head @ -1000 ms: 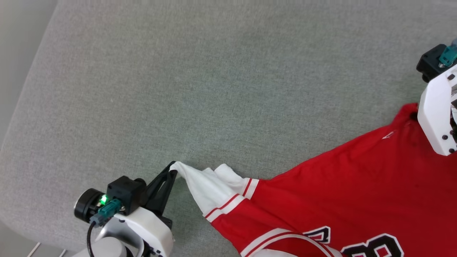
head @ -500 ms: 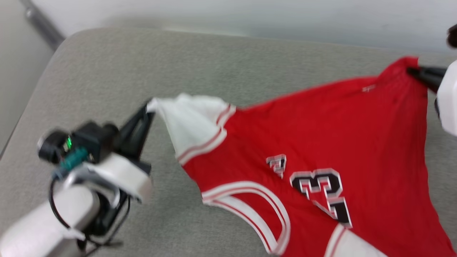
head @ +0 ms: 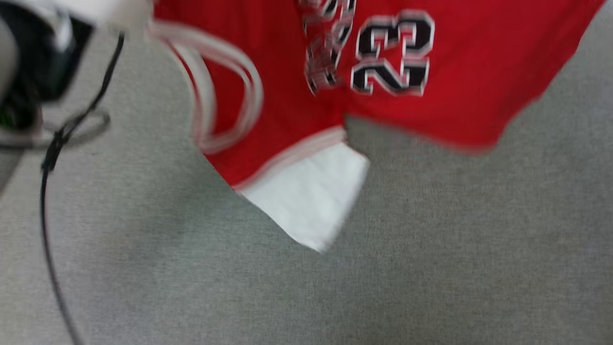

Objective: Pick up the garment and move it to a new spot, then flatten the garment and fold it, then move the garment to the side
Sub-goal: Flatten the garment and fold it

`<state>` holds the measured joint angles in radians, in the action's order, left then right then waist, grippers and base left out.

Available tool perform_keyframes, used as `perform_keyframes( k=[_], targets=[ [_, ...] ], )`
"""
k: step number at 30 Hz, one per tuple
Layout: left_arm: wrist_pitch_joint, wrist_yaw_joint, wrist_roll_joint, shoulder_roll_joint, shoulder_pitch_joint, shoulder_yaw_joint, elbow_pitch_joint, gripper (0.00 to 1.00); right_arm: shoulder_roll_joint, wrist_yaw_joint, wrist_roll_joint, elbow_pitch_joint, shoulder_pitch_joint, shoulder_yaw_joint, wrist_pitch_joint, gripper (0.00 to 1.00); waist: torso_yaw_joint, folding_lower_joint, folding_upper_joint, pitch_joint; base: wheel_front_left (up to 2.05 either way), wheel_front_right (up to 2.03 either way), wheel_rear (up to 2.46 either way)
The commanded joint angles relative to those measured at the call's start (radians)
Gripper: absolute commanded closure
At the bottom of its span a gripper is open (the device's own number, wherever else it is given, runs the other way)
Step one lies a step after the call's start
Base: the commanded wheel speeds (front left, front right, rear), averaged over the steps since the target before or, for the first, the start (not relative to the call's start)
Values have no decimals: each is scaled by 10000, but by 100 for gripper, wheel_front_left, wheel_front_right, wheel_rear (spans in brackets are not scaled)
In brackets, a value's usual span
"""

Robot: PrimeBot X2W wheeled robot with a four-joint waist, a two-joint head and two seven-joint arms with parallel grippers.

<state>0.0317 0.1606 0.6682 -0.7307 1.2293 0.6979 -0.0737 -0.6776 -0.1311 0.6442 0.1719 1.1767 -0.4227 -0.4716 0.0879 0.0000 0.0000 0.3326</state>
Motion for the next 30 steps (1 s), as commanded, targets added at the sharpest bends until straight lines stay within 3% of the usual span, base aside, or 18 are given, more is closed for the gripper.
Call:
perform_keyframes(
  k=[1,10,17,24,30],
  targets=[
    [-18,-144,213,251,406,-137,183,100,177,9,-113,141,382,87,52,100,-117,0,0,477,0,0,0],
    [-404,-1348,39,1143,4387,-558,2400,100,762,7,-1437,1445,3494,358,262,100,-141,0,0,1806,0,0,0],
    [-95,-1979,-192,1743,6512,-661,4658,100,1140,7,-2286,2831,5598,271,547,100,-121,0,0,2450,0,0,0],
    [348,-2355,-223,2085,7109,-506,6180,100,1522,7,-2429,4264,6537,-299,1159,100,-114,0,0,2887,0,0,0],
    [881,-2597,-80,2303,6312,-177,7090,100,1745,7,-1959,5170,5922,-1045,2021,100,-121,0,0,2875,0,0,0]
  ],
)
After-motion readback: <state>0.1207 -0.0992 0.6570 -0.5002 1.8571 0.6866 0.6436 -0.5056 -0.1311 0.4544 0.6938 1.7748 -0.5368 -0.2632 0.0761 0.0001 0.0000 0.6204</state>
